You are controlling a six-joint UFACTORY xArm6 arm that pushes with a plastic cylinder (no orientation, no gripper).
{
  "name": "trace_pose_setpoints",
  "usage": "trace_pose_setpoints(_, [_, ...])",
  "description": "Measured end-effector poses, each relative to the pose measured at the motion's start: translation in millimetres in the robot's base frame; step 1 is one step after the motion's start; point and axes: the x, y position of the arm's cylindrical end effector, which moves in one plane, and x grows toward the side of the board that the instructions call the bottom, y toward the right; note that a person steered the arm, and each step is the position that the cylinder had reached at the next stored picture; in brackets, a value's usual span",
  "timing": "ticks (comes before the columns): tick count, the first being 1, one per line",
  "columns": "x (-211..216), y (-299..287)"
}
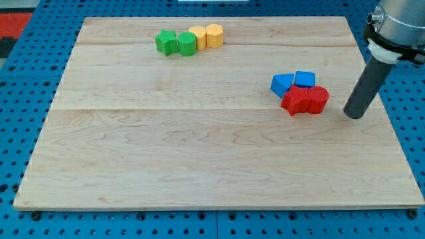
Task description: Separate the yellow blocks from the green blocks
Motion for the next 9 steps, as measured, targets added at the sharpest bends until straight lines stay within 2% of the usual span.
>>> trace_pose_setpoints(2, [6,5])
trace_pose_setpoints(3, [-3,32])
trace_pose_setpoints(4, [-103,36])
trace_pose_setpoints(5, [-170,25])
trace_pose_setpoints(6, [-192,-7])
trace_pose_setpoints(8, [-267,-103])
trace_pose_setpoints(9, [-267,-144])
